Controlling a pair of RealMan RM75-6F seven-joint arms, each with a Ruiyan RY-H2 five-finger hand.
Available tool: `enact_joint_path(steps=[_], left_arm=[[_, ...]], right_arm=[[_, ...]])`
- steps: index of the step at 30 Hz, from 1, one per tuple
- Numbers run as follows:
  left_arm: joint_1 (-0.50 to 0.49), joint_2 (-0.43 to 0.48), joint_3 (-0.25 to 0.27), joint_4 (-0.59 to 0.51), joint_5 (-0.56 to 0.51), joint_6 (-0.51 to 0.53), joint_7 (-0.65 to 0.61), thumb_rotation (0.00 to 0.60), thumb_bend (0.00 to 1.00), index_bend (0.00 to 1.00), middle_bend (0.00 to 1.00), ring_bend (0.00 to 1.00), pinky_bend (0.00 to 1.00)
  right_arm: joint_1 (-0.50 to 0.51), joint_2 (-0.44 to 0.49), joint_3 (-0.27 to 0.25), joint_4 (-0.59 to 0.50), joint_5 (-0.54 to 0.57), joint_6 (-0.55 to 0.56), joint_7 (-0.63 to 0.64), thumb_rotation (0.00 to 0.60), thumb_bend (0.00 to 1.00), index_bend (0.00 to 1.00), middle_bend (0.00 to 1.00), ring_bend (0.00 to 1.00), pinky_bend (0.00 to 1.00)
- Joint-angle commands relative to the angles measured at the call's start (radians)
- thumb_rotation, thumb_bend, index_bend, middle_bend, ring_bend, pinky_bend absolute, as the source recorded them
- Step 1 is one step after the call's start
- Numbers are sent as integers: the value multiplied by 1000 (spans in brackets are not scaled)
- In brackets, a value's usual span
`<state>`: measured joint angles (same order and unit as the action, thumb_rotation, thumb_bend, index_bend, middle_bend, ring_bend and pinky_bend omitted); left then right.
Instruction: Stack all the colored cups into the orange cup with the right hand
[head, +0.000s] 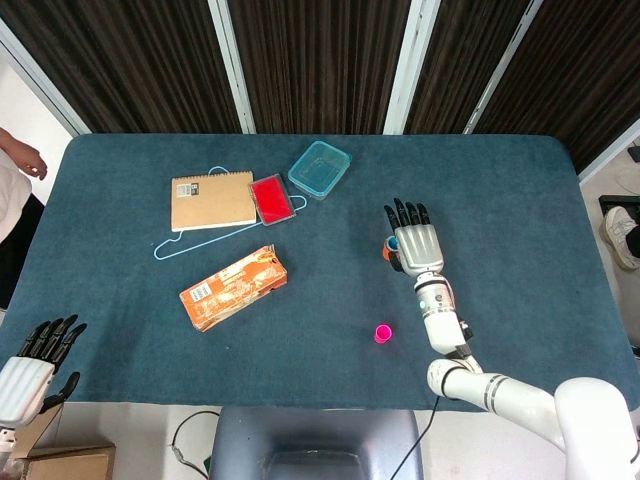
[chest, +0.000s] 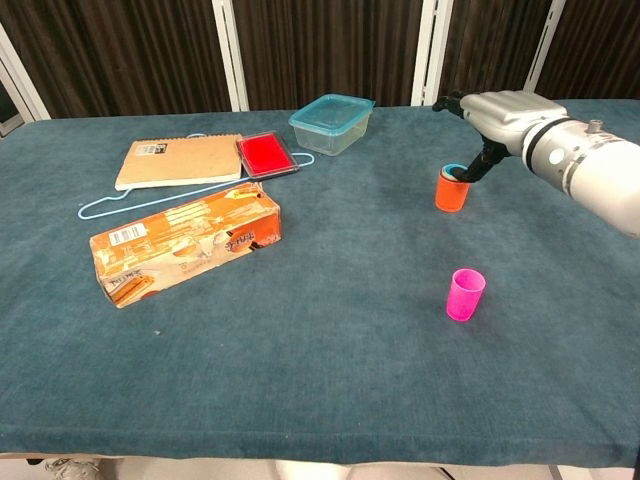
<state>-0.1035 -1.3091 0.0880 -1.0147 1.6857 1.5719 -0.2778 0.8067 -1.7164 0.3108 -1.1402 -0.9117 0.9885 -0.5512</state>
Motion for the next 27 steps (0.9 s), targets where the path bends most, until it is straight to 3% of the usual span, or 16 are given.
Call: enact_joint_path(steps=[1, 6, 9, 13, 17, 27], left_arm=[[0, -1, 1, 1, 1, 0, 1, 600, 418, 0, 0, 0, 92], [-1, -3, 5, 0, 7, -1, 7, 600, 417, 0, 0, 0, 92], [0, -2, 6, -2, 9, 2, 6, 600, 418, 0, 0, 0, 92], [2, -1, 7, -2, 10, 7, 3, 600, 417, 0, 0, 0, 92], [3, -1, 8, 0, 13, 10, 0, 600, 417, 0, 0, 0, 92], [2, -1, 9, 4, 13, 9, -4, 600, 419, 0, 0, 0, 92]], right_arm=[[-77, 125, -84, -230, -171, 53, 111, 600, 463, 7, 0, 0, 14], [-146, 276, -232, -487, -367, 55, 182, 600, 456, 101, 0, 0, 0], [-170, 323, -304, -548, -439, 47, 187, 600, 454, 130, 0, 0, 0], [-191, 342, -360, -553, -483, 35, 187, 600, 454, 165, 0, 0, 0], [-206, 330, -373, -504, -485, 34, 162, 600, 453, 226, 0, 0, 0], [-202, 250, -318, -377, -416, -3, 162, 600, 454, 379, 0, 0, 0]])
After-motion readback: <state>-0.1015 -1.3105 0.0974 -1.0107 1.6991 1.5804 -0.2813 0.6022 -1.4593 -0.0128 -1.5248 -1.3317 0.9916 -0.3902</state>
